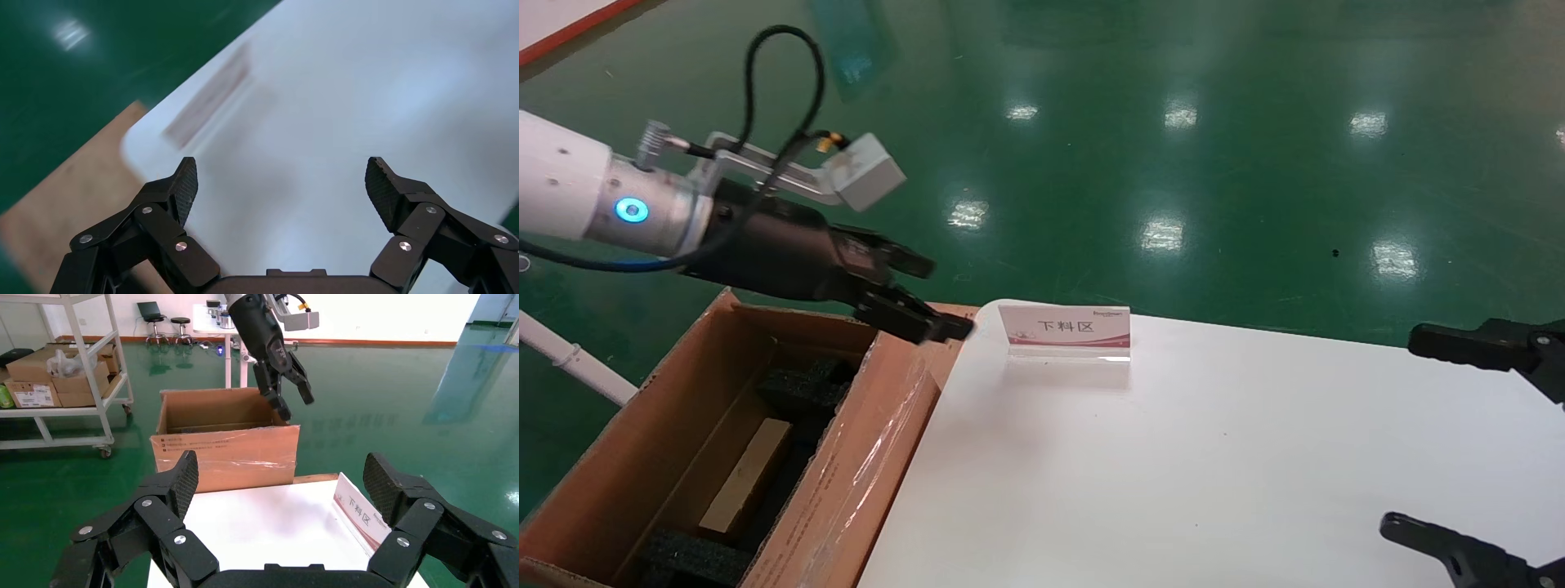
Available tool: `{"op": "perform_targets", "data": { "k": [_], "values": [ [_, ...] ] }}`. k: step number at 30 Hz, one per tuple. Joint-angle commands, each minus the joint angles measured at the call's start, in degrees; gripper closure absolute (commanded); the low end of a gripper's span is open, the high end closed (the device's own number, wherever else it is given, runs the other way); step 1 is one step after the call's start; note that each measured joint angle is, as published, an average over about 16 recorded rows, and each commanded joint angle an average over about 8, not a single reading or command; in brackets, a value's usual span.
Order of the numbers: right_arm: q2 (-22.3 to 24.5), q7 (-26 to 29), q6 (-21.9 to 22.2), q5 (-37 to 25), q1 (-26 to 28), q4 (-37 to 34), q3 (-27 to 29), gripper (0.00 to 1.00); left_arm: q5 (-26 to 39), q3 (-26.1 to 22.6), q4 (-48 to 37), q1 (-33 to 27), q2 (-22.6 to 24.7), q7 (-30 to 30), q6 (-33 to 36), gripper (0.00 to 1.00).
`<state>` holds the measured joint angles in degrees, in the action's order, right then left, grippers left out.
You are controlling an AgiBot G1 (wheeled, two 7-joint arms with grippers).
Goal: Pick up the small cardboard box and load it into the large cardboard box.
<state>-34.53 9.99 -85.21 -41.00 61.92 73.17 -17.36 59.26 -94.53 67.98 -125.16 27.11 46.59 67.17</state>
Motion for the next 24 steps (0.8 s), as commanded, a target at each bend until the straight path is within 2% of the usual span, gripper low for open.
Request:
{"op": "perform_targets", "data": {
  "k": [1,24],
  "values": [
    [0.0,0.0,0.0,0.0,0.0,0.0,0.0,0.0,-0.8,3.7,0.3,3.0,0.4,-1.7,0.9,0.0],
    [0.0,0.0,0.0,0.0,0.0,0.0,-0.1,0.0,-10.4,46.8,3.3,37.9,4.7,-21.4,11.0,0.0]
  ]
}}
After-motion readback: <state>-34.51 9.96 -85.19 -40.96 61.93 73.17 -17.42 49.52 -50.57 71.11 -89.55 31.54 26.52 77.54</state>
